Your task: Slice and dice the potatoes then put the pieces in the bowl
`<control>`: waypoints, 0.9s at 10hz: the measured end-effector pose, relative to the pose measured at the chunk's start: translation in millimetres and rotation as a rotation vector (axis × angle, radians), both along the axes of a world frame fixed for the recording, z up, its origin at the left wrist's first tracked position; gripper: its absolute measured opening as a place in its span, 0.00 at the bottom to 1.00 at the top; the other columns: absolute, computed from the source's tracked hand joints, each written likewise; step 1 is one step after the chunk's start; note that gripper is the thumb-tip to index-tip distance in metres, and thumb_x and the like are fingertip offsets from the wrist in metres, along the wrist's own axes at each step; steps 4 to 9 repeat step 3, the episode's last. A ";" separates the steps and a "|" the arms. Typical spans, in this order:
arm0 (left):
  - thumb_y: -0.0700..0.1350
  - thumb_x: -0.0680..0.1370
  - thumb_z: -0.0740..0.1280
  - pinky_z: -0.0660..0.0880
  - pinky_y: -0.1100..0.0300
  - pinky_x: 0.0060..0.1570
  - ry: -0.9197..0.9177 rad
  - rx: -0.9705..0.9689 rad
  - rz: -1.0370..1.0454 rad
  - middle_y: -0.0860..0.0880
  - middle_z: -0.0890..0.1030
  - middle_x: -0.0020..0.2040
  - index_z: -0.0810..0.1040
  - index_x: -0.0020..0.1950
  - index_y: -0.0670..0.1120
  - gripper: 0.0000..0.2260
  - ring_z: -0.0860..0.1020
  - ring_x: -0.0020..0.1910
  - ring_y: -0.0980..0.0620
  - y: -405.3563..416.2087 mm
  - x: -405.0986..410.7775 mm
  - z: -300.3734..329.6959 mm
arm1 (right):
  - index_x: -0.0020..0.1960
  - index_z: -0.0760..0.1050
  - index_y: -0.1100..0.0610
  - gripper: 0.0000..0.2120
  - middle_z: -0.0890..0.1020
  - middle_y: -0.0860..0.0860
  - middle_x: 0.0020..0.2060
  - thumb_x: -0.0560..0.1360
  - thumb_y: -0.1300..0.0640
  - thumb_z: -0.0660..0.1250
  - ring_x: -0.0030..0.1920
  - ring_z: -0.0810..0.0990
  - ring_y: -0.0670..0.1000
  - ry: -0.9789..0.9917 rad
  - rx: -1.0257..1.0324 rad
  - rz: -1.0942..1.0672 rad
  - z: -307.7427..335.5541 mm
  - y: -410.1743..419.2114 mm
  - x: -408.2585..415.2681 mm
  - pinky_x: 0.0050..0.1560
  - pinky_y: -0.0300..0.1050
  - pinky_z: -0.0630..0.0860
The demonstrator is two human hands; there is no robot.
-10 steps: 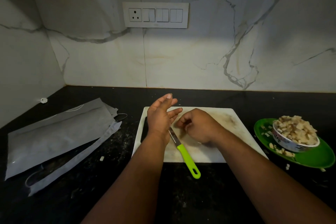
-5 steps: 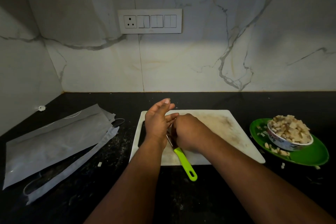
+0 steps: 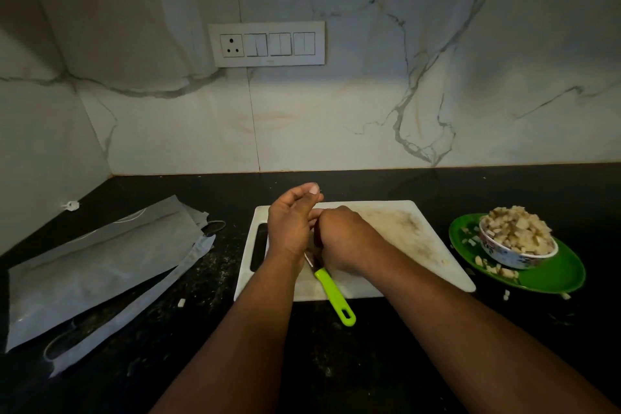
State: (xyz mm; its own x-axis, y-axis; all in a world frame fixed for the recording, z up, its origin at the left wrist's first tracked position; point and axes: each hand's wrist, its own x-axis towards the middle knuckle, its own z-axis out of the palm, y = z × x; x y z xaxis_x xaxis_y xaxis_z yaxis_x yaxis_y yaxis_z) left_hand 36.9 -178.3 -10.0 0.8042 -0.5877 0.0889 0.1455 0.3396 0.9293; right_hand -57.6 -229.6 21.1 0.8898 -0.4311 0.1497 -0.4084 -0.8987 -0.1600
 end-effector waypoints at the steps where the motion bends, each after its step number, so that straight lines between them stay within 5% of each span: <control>1: 0.47 0.81 0.71 0.78 0.61 0.44 0.004 -0.012 -0.024 0.48 0.88 0.49 0.84 0.56 0.49 0.06 0.84 0.43 0.54 0.8 -2.9 2.1 | 0.41 0.85 0.57 0.08 0.85 0.54 0.35 0.67 0.67 0.71 0.35 0.82 0.50 -0.127 0.493 -0.098 5.0 -29.6 -18.9 0.40 0.42 0.78; 2: 0.45 0.81 0.72 0.78 0.64 0.45 -0.115 0.025 -0.077 0.49 0.87 0.49 0.84 0.57 0.48 0.06 0.84 0.44 0.57 -3.7 -13.4 0.0 | 0.40 0.85 0.60 0.09 0.85 0.59 0.34 0.69 0.72 0.71 0.35 0.82 0.54 -0.266 0.817 -0.176 14.1 -62.3 -53.1 0.42 0.47 0.78; 3: 0.42 0.79 0.75 0.78 0.65 0.44 -0.342 0.109 -0.185 0.51 0.86 0.44 0.85 0.55 0.48 0.06 0.82 0.43 0.58 -5.2 -29.8 -5.4 | 0.41 0.85 0.58 0.07 0.85 0.54 0.32 0.69 0.69 0.73 0.36 0.84 0.51 -0.327 0.635 -0.305 35.9 -83.5 -88.6 0.37 0.41 0.78; 9: 0.42 0.79 0.75 0.78 0.65 0.44 -0.342 0.109 -0.185 0.51 0.86 0.44 0.85 0.55 0.48 0.06 0.82 0.43 0.58 -5.2 -29.8 -5.4 | 0.41 0.85 0.58 0.07 0.85 0.54 0.32 0.69 0.69 0.73 0.36 0.84 0.51 -0.327 0.635 -0.305 35.9 -83.5 -88.6 0.37 0.41 0.78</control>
